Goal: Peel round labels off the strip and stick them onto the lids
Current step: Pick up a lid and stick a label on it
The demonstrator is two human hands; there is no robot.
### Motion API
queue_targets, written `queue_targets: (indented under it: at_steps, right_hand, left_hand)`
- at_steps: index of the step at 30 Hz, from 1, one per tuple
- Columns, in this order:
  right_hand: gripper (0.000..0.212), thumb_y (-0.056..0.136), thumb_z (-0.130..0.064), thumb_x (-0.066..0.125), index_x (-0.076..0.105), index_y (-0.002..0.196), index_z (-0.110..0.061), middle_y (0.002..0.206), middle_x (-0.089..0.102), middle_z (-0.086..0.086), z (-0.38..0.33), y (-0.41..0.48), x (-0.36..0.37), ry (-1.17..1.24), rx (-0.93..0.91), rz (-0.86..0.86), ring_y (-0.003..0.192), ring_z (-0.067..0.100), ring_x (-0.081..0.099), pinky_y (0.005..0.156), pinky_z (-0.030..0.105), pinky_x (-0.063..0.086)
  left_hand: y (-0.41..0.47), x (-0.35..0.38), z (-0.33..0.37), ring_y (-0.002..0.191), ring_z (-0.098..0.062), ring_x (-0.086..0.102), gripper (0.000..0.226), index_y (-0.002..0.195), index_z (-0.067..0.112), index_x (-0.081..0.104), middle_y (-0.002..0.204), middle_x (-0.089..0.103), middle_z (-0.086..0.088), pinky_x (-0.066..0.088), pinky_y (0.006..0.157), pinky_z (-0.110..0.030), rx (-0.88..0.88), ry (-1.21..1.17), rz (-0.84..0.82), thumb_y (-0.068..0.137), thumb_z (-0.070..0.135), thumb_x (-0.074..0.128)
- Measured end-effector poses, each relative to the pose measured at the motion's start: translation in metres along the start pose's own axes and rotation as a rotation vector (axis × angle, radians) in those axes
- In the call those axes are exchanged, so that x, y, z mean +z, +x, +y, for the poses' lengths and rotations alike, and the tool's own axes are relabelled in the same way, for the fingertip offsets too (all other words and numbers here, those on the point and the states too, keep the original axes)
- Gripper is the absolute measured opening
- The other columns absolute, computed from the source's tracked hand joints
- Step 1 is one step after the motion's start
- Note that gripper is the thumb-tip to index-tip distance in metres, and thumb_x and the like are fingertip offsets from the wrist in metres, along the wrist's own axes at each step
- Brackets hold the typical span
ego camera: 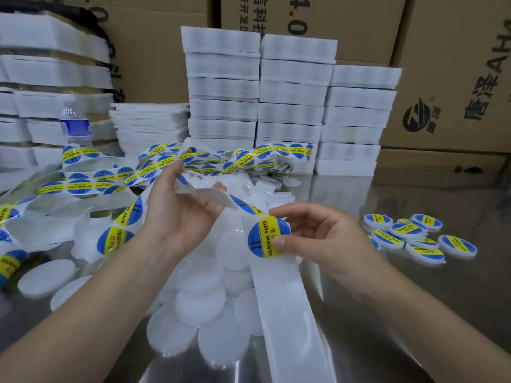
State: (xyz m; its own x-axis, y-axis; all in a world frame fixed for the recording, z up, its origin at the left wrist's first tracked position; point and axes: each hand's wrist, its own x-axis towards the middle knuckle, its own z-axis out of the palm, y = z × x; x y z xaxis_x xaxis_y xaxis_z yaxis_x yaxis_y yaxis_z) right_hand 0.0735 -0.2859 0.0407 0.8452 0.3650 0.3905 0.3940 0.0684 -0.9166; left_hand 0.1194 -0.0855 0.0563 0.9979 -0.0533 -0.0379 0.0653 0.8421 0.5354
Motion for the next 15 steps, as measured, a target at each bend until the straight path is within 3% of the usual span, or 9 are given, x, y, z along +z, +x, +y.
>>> queue_targets:
  at_steps: [2,5,8,11,15]
  right_hand:
    - [0.029,0.061,-0.012,0.076,0.076,0.084,-0.029,0.080,0.071,0.002,-0.001,0.000,-0.001,-0.011,-0.011,0.019,0.071,0.014,0.065,0.069,0.023,0.056]
    - [0.029,0.071,0.004,0.071,0.076,0.072,-0.024,0.069,0.070,-0.002,-0.001,0.001,0.000,-0.048,-0.017,0.046,0.059,0.006,0.063,0.055,0.014,0.047]
    - [0.031,0.075,0.006,0.071,0.074,0.066,-0.023,0.071,0.070,-0.005,-0.002,-0.001,-0.001,-0.173,0.010,0.008,0.065,0.006,0.063,0.063,0.018,0.048]
    - [0.026,0.072,-0.008,0.079,0.074,0.067,-0.033,0.088,0.062,-0.014,-0.001,-0.001,-0.002,-0.397,0.044,-0.092,0.078,0.004,0.059,0.075,0.024,0.047]
    - [0.014,0.060,-0.022,0.081,0.074,0.066,-0.033,0.079,0.049,-0.018,-0.004,-0.002,-0.004,-0.298,0.043,-0.186,0.078,0.009,0.048,0.075,0.022,0.042]
  left_hand:
    - [-0.001,0.000,0.000,0.043,-0.020,0.059,0.055,0.122,0.000,0.044,0.128,0.046,-0.024,0.046,0.041,-0.019,-0.010,-0.009,0.009,0.091,0.044,0.053]
    - [0.002,-0.002,0.003,0.077,-0.024,0.062,0.060,0.132,0.005,0.042,0.112,0.055,-0.022,0.051,0.051,-0.021,-0.001,0.000,0.015,0.090,0.044,0.055]
    - [0.004,-0.005,0.008,0.065,-0.012,0.045,0.039,0.109,0.010,0.053,0.085,0.051,-0.007,0.041,0.052,-0.017,0.054,-0.035,0.004,0.086,0.041,0.058]
    - [0.004,-0.007,0.012,0.055,-0.010,0.025,0.024,0.092,0.017,0.046,0.063,0.035,0.001,0.026,0.050,-0.016,0.122,0.041,0.042,0.083,0.036,0.059]
    - [0.002,-0.008,0.016,0.050,-0.012,0.027,0.007,0.084,0.012,0.042,0.065,0.038,-0.002,0.024,0.049,-0.018,0.187,-0.046,0.071,0.080,0.016,0.046]
